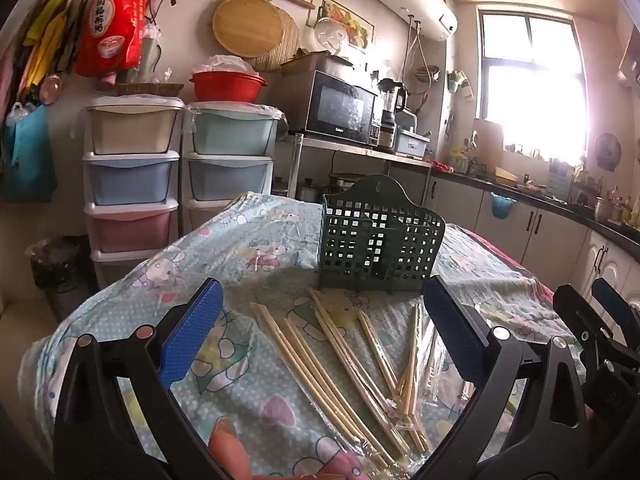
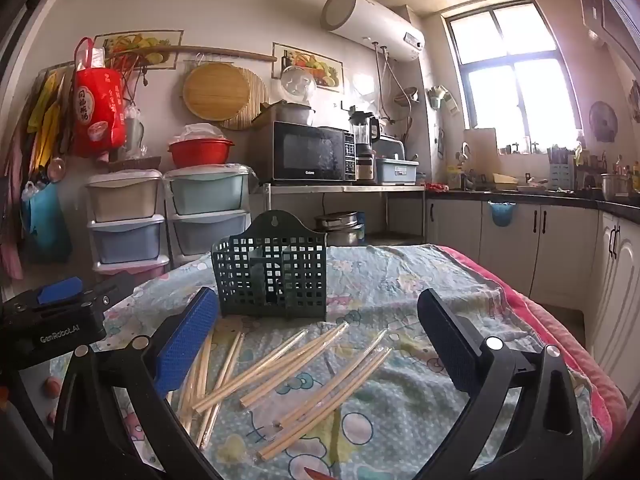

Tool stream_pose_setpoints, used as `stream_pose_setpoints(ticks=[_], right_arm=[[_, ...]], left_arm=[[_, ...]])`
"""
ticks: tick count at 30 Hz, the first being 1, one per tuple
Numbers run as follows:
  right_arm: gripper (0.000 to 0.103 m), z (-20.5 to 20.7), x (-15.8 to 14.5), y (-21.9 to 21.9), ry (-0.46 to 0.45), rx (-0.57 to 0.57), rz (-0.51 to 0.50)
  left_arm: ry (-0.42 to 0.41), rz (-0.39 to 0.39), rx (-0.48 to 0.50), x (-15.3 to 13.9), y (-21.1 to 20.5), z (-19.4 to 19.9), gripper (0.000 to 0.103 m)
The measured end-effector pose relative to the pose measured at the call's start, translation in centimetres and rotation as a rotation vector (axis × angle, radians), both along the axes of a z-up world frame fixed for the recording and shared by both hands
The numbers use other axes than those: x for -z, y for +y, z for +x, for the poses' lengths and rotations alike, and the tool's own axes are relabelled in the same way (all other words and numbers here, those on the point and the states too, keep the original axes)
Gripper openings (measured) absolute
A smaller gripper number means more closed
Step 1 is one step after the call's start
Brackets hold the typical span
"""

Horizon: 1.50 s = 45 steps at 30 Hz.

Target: Organize utensils

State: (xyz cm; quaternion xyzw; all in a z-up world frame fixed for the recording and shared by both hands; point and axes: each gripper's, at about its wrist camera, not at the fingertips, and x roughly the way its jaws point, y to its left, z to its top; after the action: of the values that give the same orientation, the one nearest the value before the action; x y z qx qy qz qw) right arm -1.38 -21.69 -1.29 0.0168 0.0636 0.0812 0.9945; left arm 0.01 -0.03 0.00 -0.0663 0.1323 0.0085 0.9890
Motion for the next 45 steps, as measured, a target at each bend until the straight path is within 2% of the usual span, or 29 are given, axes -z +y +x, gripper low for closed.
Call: stream_pose_setpoints(ticks=[45], right_arm=[[0.097, -0.13, -0.26, -0.27, -0.015, 0.003, 0.009]], left_arm=[[-0.012, -0.003, -0.004, -0.55, 0.25, -0.24, 0.093]])
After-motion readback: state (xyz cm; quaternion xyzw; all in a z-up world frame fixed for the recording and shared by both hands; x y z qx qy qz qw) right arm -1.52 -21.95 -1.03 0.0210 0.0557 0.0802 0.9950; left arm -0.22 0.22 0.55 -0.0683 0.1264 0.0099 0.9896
